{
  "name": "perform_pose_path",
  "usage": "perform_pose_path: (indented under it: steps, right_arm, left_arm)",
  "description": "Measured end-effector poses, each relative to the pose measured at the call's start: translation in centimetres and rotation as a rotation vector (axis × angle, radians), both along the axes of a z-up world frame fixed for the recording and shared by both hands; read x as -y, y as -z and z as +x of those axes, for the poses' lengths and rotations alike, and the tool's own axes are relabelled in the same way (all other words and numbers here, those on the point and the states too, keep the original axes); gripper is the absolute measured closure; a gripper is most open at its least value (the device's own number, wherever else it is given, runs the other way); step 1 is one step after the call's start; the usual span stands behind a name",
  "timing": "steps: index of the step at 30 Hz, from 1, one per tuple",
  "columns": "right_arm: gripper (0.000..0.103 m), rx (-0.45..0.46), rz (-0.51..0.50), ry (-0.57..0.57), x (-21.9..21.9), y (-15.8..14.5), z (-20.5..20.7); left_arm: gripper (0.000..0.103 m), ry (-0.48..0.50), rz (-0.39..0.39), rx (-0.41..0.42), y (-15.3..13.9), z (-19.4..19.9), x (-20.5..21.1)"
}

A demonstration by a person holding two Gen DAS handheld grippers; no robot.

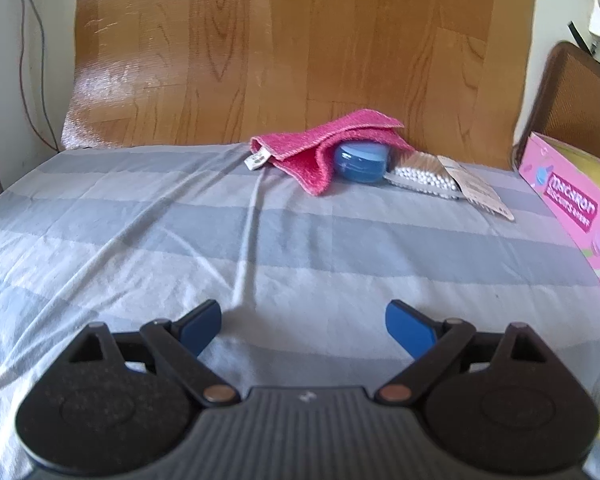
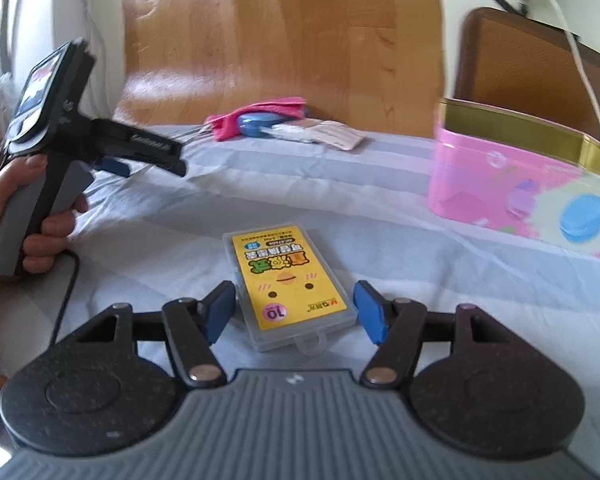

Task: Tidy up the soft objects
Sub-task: 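Close the right gripper around the yellow card pack, then grasp the yellow card pack with the left gripper while the right gripper holds it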

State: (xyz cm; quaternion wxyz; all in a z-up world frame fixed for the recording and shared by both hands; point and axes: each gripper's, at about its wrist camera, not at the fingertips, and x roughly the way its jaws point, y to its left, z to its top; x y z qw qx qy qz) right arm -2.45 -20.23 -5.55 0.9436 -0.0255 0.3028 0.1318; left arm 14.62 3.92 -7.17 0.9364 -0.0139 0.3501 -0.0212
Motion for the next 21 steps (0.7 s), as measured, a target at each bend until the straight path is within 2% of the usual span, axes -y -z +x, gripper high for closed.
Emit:
perform_pose_path:
  steps: [3,7,10,12,17,21]
  right_arm:
    - [0.035,0.01,0.027,0.059,1.3,0.1,-0.7]
    - [0.035,0.009,0.134,0.136,3.5,0.0,-1.2]
    - [0.035,-0.013,0.269,0.165,5.1,-0.1,-1.2]
    - [0.035,-0.023,0.331,0.177,5.7,-0.1,-1.1]
    - [0.036,-0.024,0.414,0.178,6.5,0.1,-1.4]
    - [0.036,-0.01,0.403,0.166,6.4,0.2,-1.8]
  left_arm:
    - [0.008,-0.002,0.001,-0.018,-0.1,-0.9,0.7]
    - [0.007,0.087,-0.121,-0.054,-1.3,-3.6,3.1]
    - [0.008,0.187,-0.242,-0.134,-2.3,-4.6,5.1]
    - [0.008,0.255,-0.289,-0.169,-2.9,-5.1,6.5]
    - [0.012,0.333,-0.272,-0.217,-3.2,-6.0,9.3]
    - [0.018,0.371,-0.344,-0.289,-2.8,-6.1,9.7]
